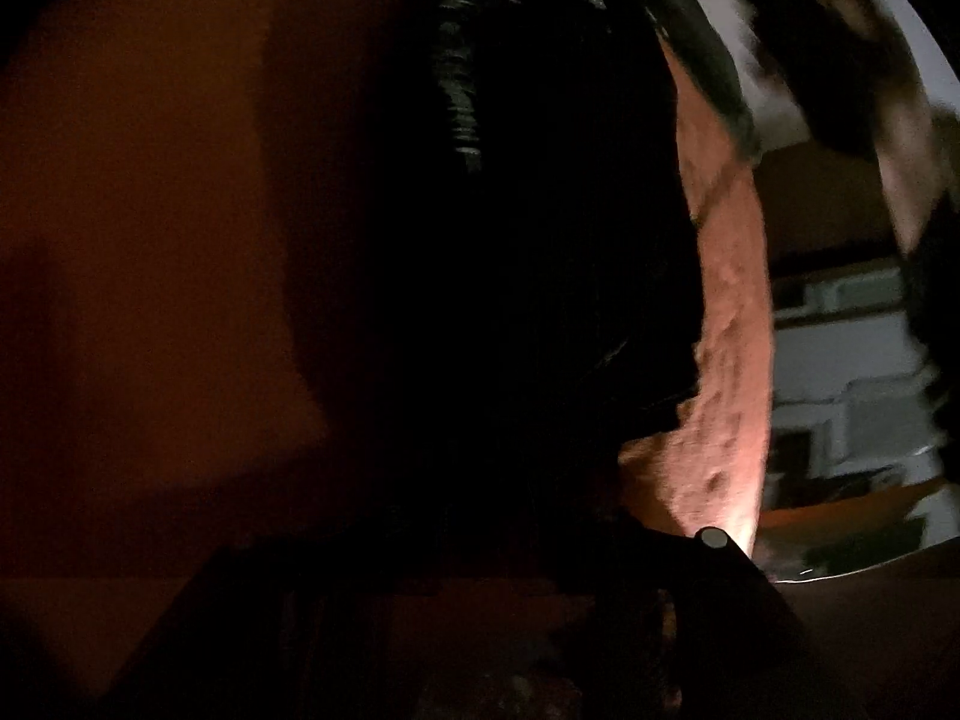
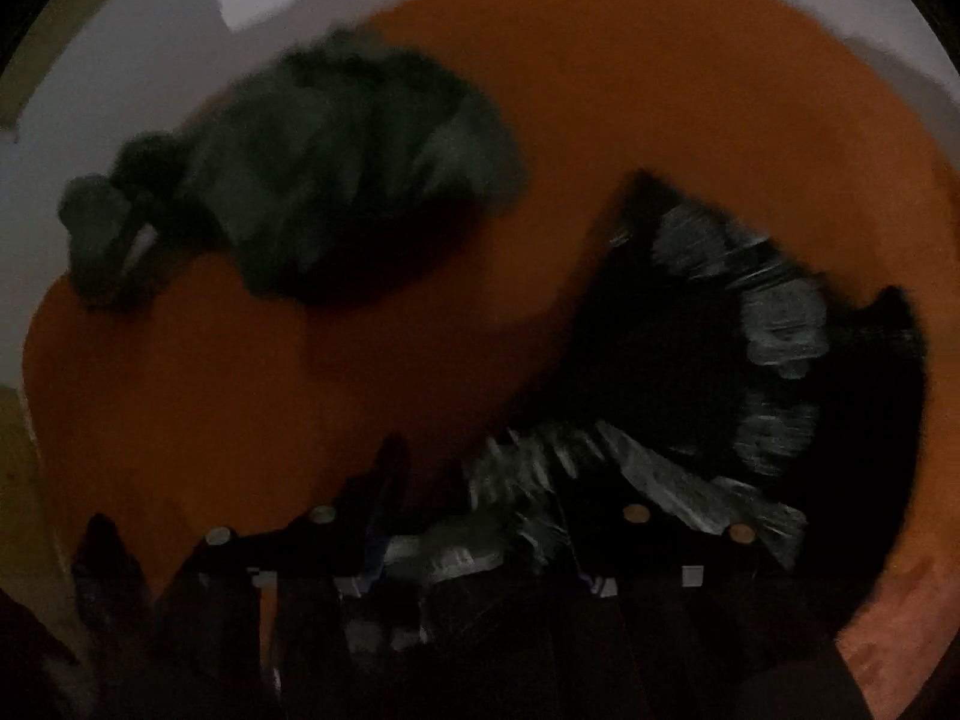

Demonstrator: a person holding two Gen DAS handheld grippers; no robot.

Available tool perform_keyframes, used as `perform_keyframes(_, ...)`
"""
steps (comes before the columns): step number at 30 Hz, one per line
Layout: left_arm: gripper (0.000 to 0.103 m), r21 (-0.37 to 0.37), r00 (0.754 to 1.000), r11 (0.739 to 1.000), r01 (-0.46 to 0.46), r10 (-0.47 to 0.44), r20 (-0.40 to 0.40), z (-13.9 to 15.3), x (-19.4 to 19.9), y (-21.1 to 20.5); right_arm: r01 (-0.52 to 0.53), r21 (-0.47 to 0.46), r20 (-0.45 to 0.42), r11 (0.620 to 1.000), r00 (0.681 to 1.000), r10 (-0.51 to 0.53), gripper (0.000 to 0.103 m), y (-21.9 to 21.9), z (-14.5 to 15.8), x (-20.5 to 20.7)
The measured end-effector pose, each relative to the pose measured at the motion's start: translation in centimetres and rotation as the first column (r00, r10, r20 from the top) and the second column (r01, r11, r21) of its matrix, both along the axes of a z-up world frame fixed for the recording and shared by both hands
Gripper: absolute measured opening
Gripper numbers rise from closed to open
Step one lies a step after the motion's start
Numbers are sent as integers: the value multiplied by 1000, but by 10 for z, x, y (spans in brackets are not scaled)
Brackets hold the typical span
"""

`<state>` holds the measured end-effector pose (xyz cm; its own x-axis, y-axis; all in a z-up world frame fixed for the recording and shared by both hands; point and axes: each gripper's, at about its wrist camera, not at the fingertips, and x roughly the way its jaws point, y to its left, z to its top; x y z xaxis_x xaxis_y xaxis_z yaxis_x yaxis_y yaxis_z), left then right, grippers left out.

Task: Fold clothes

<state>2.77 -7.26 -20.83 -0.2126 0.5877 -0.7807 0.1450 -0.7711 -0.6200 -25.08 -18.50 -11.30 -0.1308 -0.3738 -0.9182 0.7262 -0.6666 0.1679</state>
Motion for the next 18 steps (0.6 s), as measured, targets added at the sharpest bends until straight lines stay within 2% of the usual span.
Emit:
perform_keyframes(2,38,14,999,1000,-4,5,-36,16,-2,-10,34,-98,6,995,999,-34,47,40,25,12)
perform_keyframes(5,39,25,996,1000,-6,9,-94,40,-7,-24,114,-244,19,963,993,-113,50,116,59,36)
perform_keyframes(7,47,-81,985,996,27,-40,-165,59,-24,-22,160,-295,19,942,987,-161,55,156,70,57)
perform_keyframes(8,54,-135,978,990,41,-67,-198,68,-33,-21,177,-306,15,936,983,-181,56,175,71,68)
perform_keyframes(9,56,-186,970,981,51,-93,-225,76,-42,-20,199,-303,5,932,978,-208,57,197,68,80)
perform_keyframes(12,56,-289,968,955,62,-128,-216,71,-84,-13,291,-264,16,920,955,-297,60,239,43,114)
perform_keyframes(14,56,-354,968,933,72,-151,-202,69,-121,-18,367,-231,82,901,930,-358,60,262,13,130)
perform_keyframes(15,56,-399,962,913,83,-179,-208,70,-135,-14,414,-212,133,885,910,-394,60,272,-6,137)
perform_keyframes(18,57,-563,915,815,137,-322,-243,82,-185,8,524,-162,277,836,837,-471,60,291,-46,153)
